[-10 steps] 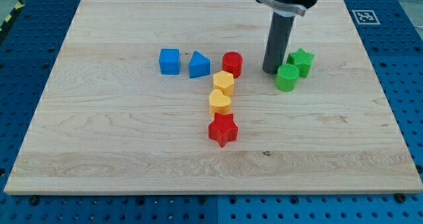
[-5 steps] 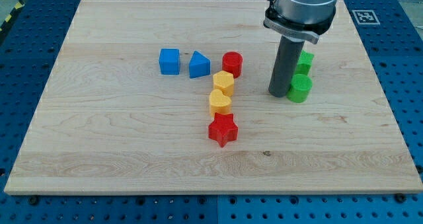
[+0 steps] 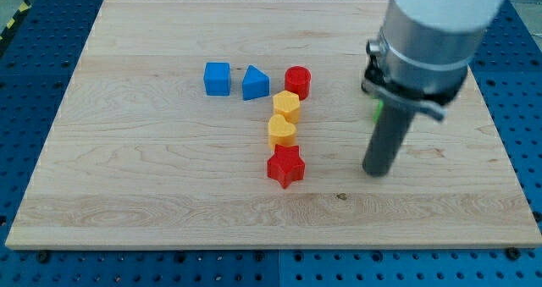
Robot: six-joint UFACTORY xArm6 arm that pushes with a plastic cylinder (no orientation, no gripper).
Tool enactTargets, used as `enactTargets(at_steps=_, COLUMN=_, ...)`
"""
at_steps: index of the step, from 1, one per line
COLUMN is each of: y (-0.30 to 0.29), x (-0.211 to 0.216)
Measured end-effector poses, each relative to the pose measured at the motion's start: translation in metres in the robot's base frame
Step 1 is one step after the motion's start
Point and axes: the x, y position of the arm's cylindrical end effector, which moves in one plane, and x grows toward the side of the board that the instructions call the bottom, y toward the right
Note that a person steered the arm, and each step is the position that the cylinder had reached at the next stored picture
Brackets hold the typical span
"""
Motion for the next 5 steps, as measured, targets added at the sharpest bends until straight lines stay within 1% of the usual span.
enactTargets(at_steps=1, y=-0.046, x=0.05)
enactTargets(at_steps=2, y=-0.145, x=0.044)
enactTargets(at_steps=3, y=-0.181, x=0.013)
enactTargets(at_steps=4, y=-0.176, x=0.008)
enactTargets(at_steps=5, y=-0.126, x=-0.008)
